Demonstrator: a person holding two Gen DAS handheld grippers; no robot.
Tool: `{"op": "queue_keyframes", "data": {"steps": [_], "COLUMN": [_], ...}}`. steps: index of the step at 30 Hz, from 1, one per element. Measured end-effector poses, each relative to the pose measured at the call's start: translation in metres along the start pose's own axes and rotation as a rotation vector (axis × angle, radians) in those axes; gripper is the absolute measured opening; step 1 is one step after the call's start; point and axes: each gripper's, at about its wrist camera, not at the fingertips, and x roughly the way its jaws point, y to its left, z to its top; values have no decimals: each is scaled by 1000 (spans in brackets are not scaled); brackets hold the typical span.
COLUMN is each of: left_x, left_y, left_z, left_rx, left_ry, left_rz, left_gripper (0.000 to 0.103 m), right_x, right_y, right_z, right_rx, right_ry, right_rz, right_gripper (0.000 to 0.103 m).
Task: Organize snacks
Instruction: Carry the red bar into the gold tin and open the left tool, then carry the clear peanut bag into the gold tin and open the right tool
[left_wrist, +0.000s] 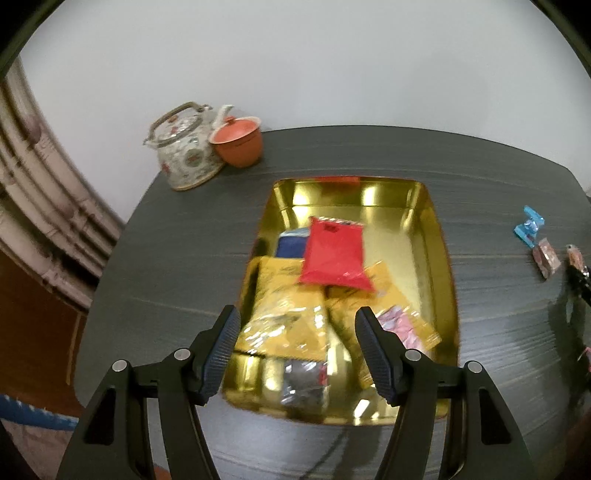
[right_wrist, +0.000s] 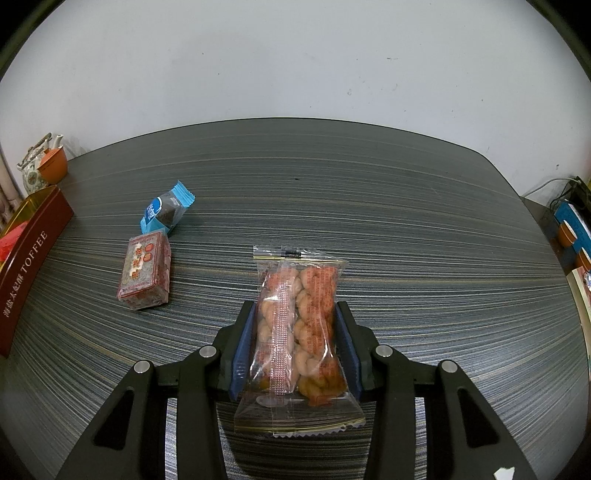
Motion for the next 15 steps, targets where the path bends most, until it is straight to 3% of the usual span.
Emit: {"op": "queue_keyframes", "data": {"steps": [15], "left_x": [-1], "left_y": [53], "left_z": [-38], "left_rx": [-99], "left_ry": [-4], "left_rz": [51], "left_gripper": [66], "right_x": [1], "right_y": [0], "right_z": [0], "right_rx": [2], "right_ry": [-1], "right_rz": [2], "right_gripper": [39]}}
